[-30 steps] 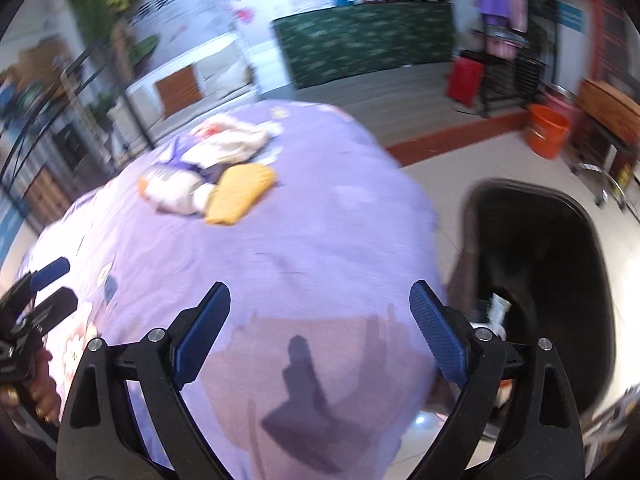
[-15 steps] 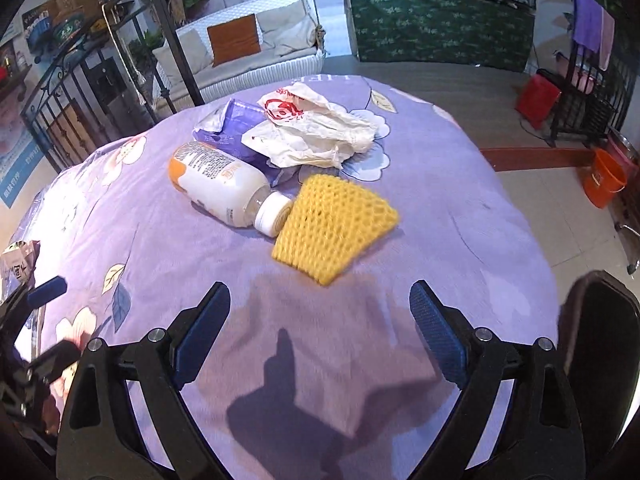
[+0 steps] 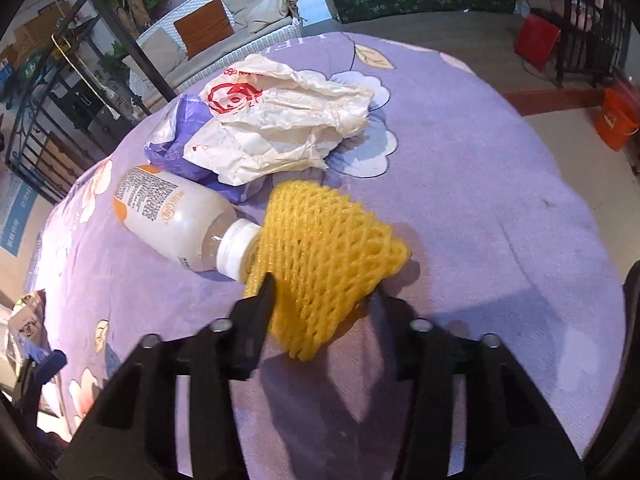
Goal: Collect trash
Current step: 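Grasp the yellow foam net with the right gripper, then grasp the white bottle with orange base with the left gripper while the right holds the net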
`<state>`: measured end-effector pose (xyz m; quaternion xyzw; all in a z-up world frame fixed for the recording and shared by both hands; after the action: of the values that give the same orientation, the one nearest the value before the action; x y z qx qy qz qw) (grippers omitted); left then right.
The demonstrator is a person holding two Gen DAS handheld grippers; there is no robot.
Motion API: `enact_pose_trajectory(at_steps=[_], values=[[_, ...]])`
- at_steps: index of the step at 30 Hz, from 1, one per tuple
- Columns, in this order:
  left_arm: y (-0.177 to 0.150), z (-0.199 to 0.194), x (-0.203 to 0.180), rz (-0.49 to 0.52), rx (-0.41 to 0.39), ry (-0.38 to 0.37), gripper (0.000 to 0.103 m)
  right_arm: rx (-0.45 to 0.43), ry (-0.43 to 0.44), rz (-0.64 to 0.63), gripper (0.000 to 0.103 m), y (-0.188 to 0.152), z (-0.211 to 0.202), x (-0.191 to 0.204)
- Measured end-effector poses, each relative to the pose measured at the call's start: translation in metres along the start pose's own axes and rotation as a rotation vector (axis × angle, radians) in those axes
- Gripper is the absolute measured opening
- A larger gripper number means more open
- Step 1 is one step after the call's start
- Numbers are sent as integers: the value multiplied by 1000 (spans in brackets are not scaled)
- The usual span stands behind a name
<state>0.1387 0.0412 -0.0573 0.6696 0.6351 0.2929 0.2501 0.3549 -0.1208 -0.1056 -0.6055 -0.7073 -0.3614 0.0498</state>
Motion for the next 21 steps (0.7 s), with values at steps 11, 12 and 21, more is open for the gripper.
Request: enact_pose_trajectory(at_steps=[11,12,21], values=[[13,7,-3,65,-7,3,97,-86,87,44,11,-12,-36,-1],[17,9,-4,91,-10,3,97,-95,90,38,11,-14,-41,2],[66,34,-16,369,-27,-21,97,-105,117,-30,11,-43,-80,9]])
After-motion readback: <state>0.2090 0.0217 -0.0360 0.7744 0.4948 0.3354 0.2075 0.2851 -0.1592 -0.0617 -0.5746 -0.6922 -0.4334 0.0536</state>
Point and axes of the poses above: each gripper's, at about its wrist camera, not at the fingertips, and z roughly the way its jaws point, x to its left, y to its top, the point moved 1 cm from there along z, roughly the way its jaws point, and after that the axes turned 13 degrees about y, right-handed, at the moved point
